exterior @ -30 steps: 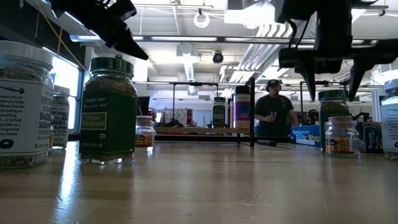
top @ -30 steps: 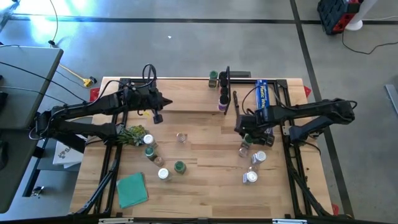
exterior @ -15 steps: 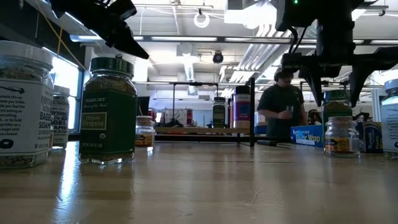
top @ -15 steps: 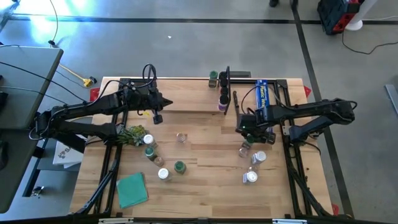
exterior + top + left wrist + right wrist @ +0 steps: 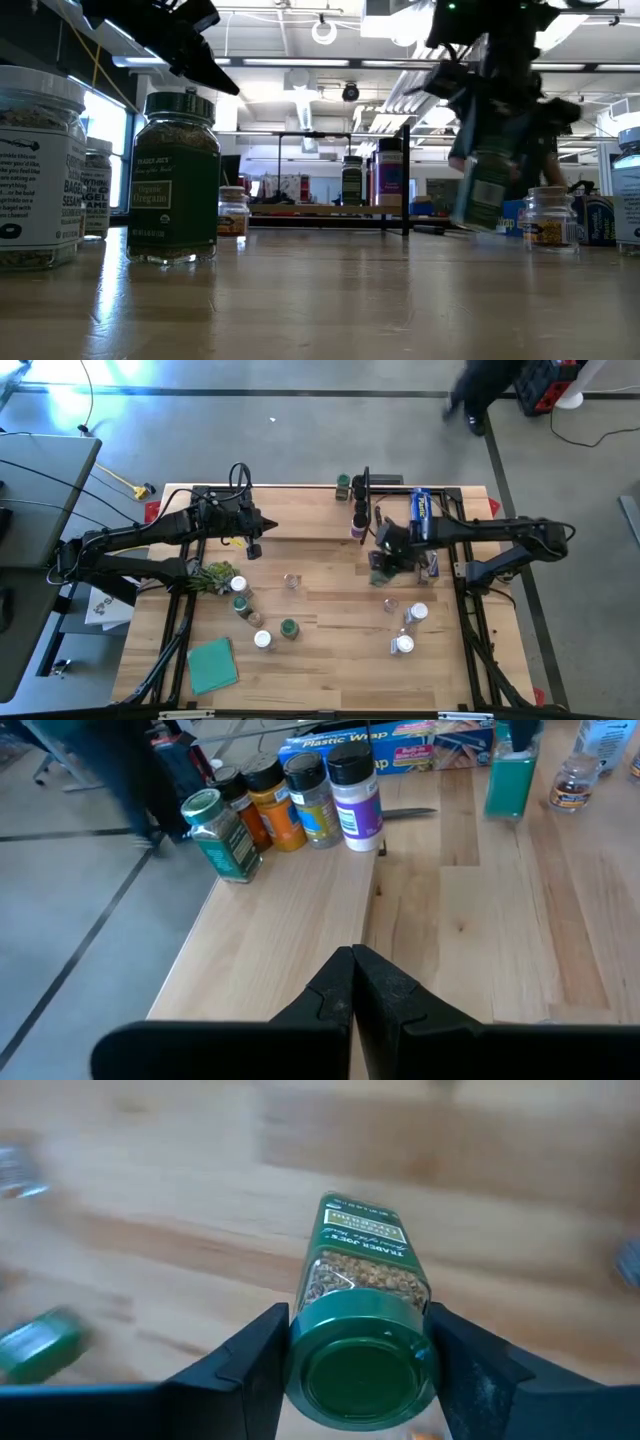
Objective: Shelf spices
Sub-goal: Put the green seasoning bottle on the shelf aligned with the other green seasoning bottle
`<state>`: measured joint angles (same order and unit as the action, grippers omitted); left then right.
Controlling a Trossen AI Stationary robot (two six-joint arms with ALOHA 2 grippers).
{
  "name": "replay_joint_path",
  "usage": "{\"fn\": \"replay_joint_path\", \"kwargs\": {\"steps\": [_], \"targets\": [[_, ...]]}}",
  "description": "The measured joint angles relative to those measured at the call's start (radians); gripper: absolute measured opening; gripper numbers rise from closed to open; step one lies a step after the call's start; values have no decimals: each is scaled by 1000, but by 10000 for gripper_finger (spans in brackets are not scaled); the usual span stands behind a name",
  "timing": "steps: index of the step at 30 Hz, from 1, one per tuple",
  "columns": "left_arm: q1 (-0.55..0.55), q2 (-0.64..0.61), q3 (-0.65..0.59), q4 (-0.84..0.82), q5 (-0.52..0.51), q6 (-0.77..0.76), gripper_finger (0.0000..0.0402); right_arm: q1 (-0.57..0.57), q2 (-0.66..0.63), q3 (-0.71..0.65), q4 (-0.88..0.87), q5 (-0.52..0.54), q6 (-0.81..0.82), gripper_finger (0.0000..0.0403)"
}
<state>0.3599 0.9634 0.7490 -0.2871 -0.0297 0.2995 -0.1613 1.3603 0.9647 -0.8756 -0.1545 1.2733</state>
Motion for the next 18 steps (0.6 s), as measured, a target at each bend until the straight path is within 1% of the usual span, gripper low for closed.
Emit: {"fn": "replay_joint_path", "kwargs": {"steps": [4, 7, 10, 14, 16, 18], "targets": [[0, 0, 0, 0, -1, -26, 1, -33, 94, 125, -13, -5, -285, 194], [0, 0, 0, 0, -6, -45, 1, -33, 206, 283, -64, -15, -516, 194], [0, 0, 0, 1, -5, -62, 1, -14, 341, 473, -190, -14, -782, 194], [0, 0, 0, 1, -7, -80, 1, 23, 528, 723, -390, 31, -1146, 194], [0, 0, 0, 0, -7, -83, 1, 43, 614, 828, -455, 66, -1281, 194], [0, 0, 0, 0, -7, -90, 1, 58, 691, 924, -507, 102, -1382, 194]]}}
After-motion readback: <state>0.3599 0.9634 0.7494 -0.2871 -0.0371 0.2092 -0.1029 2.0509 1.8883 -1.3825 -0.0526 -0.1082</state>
